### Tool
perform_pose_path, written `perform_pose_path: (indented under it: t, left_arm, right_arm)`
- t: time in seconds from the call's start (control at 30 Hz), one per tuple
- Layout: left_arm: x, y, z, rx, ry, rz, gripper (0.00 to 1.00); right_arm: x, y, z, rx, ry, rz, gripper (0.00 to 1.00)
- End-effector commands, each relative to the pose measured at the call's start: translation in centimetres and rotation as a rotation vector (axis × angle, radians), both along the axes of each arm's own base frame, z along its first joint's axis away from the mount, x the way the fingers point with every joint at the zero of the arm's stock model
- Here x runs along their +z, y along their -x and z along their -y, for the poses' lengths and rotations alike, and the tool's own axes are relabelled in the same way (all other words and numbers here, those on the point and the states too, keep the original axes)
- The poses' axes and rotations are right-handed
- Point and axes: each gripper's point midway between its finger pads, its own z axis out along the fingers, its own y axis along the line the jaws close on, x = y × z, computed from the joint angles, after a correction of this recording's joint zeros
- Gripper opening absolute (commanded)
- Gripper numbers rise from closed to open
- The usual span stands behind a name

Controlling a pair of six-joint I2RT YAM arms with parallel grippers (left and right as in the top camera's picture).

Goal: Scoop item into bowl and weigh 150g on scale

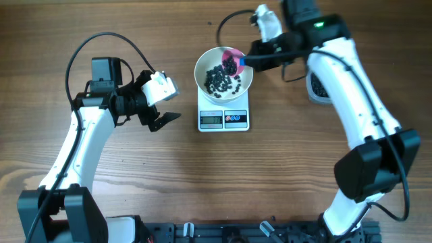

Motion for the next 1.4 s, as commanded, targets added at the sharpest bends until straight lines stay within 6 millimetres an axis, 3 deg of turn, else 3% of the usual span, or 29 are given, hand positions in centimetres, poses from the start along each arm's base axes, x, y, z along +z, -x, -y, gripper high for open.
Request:
perform_pose_path:
  t: [0.0,0.13,0.37,0.53,0.73,0.83,0.93,1.1,1.23,1.37]
  left_arm:
    - [-0.1,0.1,0.1,-0.02,0.013,0.006,1.0]
    - [-0.1,0.1,0.1,-0.02,0.013,0.006,1.0]
    - [-0.1,0.1,0.1,-0.02,0.013,0.006,1.0]
    - [-0.1,0.1,0.1,-0.02,0.013,0.006,1.0]
    - [-0.1,0.1,0.1,-0.02,0.013,0.006,1.0]
    - [-0.1,0.1,0.1,-0.02,0.013,0.006,1.0]
    - [-0.1,0.1,0.1,-0.02,0.013,0.006,1.0]
    - [-0.1,0.1,0.1,-0.02,0.013,0.006,1.0]
    - [-0.1,0.1,0.1,-0.02,0.013,0.006,1.0]
    - [-0.1,0.1,0.1,-0.02,0.013,0.006,1.0]
  right_arm:
    - [-0.3,-1.9,1.0,-0.059,0.294,0.164,0.04]
    - [0.2,-1.5,-0.7,0.046,0.443,0.282,0.04]
    - [0.4,-1.4,-1.3,0.061,0.462,0.305,0.04]
    - [1.6,-1.1,-2.4,0.084,0.37,0.314,0.04]
    - [3.7,-0.5,-1.6,0.095,0.207,0.279,0.04]
    - [5.7,-0.7,0.3,0.048,0.085,0.258,0.04]
    - [8.1,-1.2,3.8,-0.016,0.031,0.286,0.04]
    - [8.8,-1.0,7.7,-0.118,0.037,0.258,0.04]
    - [8.4,-0.2,14.6,-0.26,0.077,0.184,0.04]
    - [5.8,1.7,21.9,-0.397,0.146,0.056,0.04]
